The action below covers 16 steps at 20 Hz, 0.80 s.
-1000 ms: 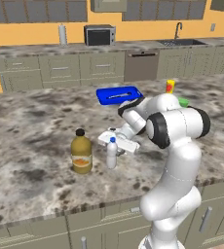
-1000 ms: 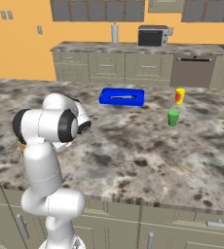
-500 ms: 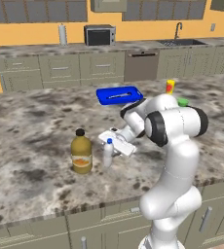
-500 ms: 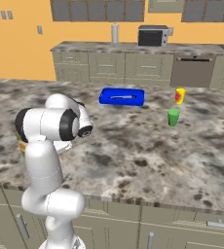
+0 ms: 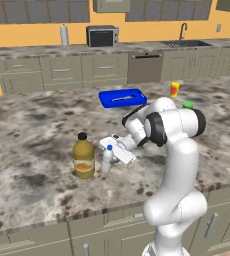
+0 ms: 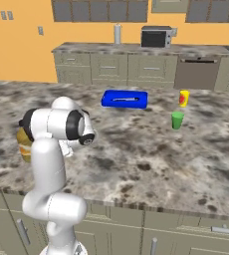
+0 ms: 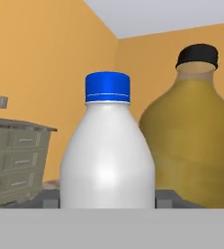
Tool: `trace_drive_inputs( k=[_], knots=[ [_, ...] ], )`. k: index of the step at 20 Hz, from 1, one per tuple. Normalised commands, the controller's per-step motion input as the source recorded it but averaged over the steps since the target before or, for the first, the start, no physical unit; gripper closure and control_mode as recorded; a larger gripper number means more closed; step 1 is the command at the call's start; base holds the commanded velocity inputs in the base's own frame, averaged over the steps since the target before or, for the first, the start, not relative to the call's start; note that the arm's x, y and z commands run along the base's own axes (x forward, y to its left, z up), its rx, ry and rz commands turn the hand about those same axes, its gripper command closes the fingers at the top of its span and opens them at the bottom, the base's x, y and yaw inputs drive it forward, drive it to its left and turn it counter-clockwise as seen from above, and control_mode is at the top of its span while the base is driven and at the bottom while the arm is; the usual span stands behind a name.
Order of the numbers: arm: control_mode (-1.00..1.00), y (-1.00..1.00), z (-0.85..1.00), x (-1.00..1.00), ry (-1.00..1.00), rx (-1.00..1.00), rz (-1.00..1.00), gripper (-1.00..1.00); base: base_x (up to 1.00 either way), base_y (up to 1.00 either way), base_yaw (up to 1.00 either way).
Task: Place the drinks on the dining counter in a tight cluster.
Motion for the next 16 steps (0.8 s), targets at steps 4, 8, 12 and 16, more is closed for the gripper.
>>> trace_drive_inputs(
  k=[4, 8, 12, 16],
  knots=[
    [-1.0, 0.08, -0.2, 0.27, 0.0, -0.01, -0.02, 1.0, 0.0, 0.0, 0.0],
    [-1.0, 0.14, -0.24, 0.23, -0.02, -0.04, -0.05, 1.0, 0.0, 0.0, 0.0],
    [-1.0, 0.17, -0.26, 0.2, -0.05, -0.07, -0.09, 1.0, 0.0, 0.0, 0.0],
    [-1.0, 0.15, -0.26, 0.19, -0.05, -0.08, -0.09, 1.0, 0.0, 0.0, 0.0]
  ],
)
